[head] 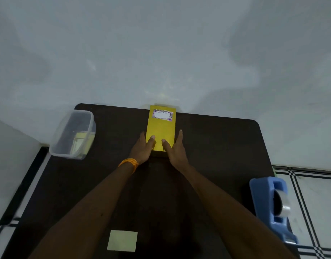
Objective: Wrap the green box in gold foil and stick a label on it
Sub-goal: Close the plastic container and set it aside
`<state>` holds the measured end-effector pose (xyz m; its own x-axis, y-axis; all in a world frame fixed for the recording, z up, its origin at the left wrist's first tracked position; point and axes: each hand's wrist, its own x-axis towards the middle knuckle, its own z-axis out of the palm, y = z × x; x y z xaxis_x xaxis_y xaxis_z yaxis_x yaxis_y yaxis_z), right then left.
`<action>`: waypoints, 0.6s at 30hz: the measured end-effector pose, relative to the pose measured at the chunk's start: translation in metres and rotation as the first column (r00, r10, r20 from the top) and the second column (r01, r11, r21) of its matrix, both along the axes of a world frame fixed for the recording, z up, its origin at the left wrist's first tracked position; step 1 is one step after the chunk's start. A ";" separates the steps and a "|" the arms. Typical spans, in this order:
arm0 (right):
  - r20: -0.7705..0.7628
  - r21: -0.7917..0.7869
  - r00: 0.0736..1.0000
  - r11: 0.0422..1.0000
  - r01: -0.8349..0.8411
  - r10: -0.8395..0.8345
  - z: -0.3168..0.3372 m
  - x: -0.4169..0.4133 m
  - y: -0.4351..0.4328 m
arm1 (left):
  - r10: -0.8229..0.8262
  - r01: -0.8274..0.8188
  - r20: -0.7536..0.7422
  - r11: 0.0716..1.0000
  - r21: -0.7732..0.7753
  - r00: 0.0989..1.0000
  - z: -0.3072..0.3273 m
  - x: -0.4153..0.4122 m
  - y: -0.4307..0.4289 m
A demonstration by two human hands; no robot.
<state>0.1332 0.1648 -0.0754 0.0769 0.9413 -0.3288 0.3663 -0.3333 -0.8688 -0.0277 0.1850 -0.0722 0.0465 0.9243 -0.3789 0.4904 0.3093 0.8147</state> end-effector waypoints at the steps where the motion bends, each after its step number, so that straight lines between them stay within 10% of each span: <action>1: -0.020 -0.017 0.998 0.998 0.059 -0.060 0.003 0.001 -0.008 | 0.032 -0.032 0.018 0.999 0.003 0.999 -0.002 0.000 -0.006; 10: 0.125 -0.114 0.991 0.992 0.054 -0.040 0.011 -0.001 -0.102 | 0.048 -0.055 -0.073 0.993 -0.101 0.996 -0.001 -0.017 -0.093; 18: 0.289 -0.001 0.941 0.983 -0.184 0.176 0.016 -0.035 -0.146 | 0.033 -0.006 -0.214 0.992 0.125 0.976 0.036 -0.061 -0.165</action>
